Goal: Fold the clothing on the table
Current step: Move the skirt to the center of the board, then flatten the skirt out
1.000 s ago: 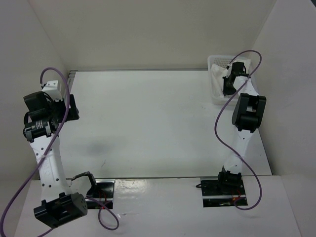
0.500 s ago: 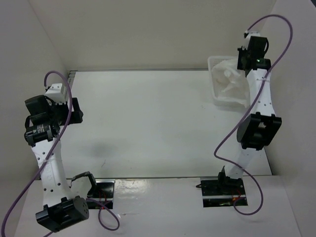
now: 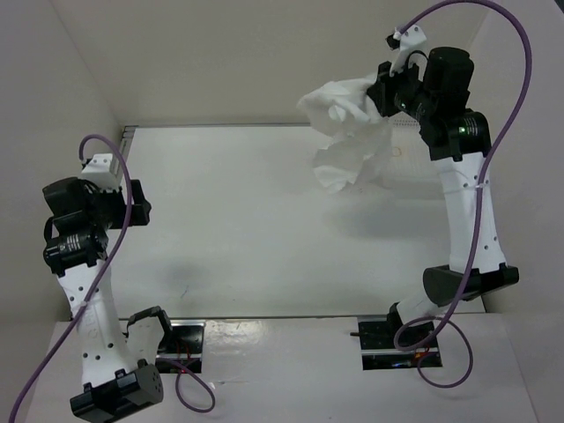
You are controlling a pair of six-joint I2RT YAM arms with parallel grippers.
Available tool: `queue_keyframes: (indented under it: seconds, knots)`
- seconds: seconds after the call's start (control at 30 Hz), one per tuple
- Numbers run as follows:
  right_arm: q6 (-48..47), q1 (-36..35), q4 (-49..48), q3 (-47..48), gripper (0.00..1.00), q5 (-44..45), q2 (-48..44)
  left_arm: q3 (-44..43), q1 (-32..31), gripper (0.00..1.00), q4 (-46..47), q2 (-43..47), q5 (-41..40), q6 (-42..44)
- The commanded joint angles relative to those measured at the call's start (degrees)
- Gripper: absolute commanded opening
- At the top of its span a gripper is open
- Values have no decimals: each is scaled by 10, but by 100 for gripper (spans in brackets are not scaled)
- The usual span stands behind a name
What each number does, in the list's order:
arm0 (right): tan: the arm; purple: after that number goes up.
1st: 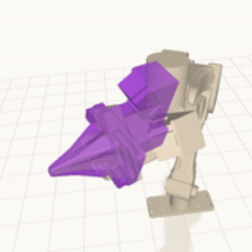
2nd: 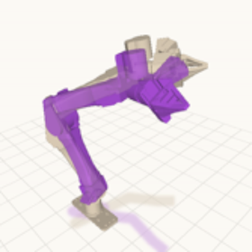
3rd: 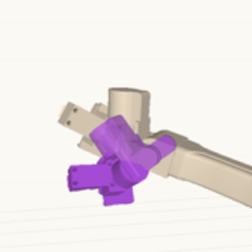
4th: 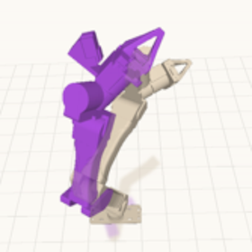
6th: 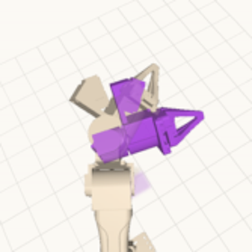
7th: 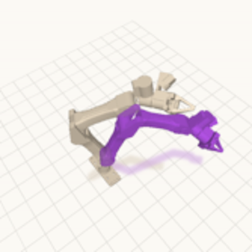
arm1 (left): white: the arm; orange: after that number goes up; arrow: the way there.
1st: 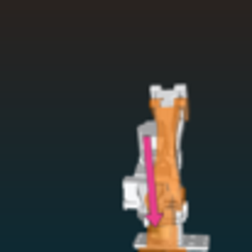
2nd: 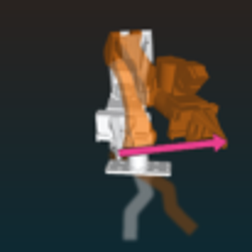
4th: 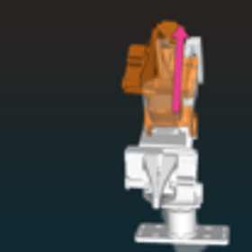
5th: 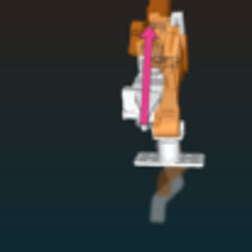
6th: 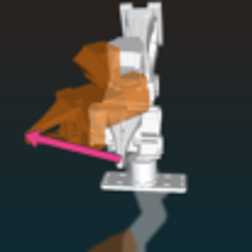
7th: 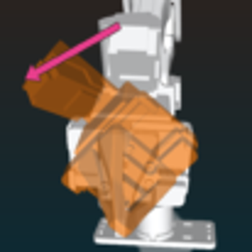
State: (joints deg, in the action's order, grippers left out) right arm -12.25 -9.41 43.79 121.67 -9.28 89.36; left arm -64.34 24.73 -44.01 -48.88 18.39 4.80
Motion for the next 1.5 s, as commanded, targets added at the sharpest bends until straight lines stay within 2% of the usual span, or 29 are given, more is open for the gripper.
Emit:
queue_keyframes:
  seconds: [0.0,0.03,0.07,0.1,0.13,0.17,0.23,0.37,0.43,0.53,0.7,0.77,0.83,0.87,0.9,0.93,1.0,1.03,1.13,1.27,1.47]
  knots:
    - [16,2,9,-22,19,-218,-50,1,4,100,-12,14,21,20]
    - [16,2,9,-34,46,-236,-50,1,4,100,-13,14,27,20]
    - [7,2,9,-74,67,-248,-68,1,4,100,-19,14,27,26]
    - [-2,2,1,-101,79,-266,-78,1,4,100,-19,14,34,26]
    - [-13,2,1,-130,99,-266,-87,1,4,100,-19,14,34,26]
    - [-32,2,-8,-185,99,-261,-95,1,4,100,-24,19,41,26]
    - [-55,-4,-8,-236,99,-222,-116,7,4,100,-24,26,49,33]
    - [-77,-30,-30,-370,99,-107,-140,7,9,100,-29,26,74,43]
    - [-77,-38,-35,-401,99,-49,-146,2,9,100,-35,26,92,54]
    - [-77,-38,-41,-446,99,-8,-152,-4,3,100,-44,14,139,95]
    - [-70,-38,-46,-491,99,52,-173,-17,-45,100,-21,-55,132,89]
    - [-64,-38,-40,-504,99,52,-193,-22,-76,99,-5,-116,119,58]
    - [-59,-31,-40,-512,99,52,-206,-46,-100,91,17,-167,114,26]
    - [-59,-17,-35,-512,99,52,-212,-58,-121,88,23,-222,120,21]
    - [-59,-11,-34,-512,99,52,-220,-71,-129,81,23,-249,125,21]
    - [-59,-10,-28,-512,99,59,-220,-85,-138,80,23,-276,125,13]
    - [-59,4,-19,-512,99,59,-233,-124,-163,80,39,-346,132,-14]
    - [-59,11,-13,-512,99,65,-233,-134,-170,84,50,-382,132,-29]
    - [-52,36,-7,-512,99,53,-239,-168,-208,86,97,-435,133,-102]
    - [-39,82,-13,-525,99,20,-259,-201,-260,88,162,-489,81,-192]
    - [-33,141,-18,-542,99,-25,-283,-242,-336,81,174,-582,-69,-293]
